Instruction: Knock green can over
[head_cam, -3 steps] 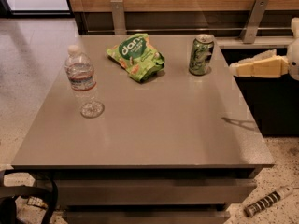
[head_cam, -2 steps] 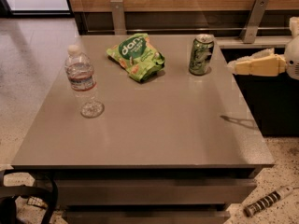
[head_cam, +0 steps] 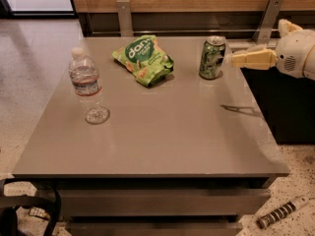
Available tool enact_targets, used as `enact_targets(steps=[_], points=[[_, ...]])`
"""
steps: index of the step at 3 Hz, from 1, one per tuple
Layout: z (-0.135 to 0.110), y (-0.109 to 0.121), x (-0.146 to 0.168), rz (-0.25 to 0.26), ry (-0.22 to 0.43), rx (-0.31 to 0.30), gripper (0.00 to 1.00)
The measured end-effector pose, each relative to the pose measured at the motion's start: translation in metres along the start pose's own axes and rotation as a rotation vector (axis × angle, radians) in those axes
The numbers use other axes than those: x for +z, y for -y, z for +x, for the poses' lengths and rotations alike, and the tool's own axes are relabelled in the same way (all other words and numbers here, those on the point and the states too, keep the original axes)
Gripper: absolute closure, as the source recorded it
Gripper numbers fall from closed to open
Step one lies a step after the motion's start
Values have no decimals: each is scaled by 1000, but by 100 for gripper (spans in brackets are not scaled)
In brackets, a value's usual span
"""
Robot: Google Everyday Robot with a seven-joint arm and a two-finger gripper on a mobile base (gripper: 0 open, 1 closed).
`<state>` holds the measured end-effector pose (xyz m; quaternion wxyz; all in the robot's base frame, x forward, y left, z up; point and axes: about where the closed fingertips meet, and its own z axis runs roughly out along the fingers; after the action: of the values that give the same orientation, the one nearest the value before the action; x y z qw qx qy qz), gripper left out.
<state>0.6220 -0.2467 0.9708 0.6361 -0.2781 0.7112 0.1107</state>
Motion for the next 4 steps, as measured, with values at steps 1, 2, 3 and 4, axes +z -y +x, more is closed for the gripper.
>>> enact_targets(steps=[1,2,3,4], points=[[13,6,29,-36,20,38,0],[31,6,61,-89,39,64,0],[43,4,80,-121,57,81,0],[50,-5,100,-161,79,86,0]])
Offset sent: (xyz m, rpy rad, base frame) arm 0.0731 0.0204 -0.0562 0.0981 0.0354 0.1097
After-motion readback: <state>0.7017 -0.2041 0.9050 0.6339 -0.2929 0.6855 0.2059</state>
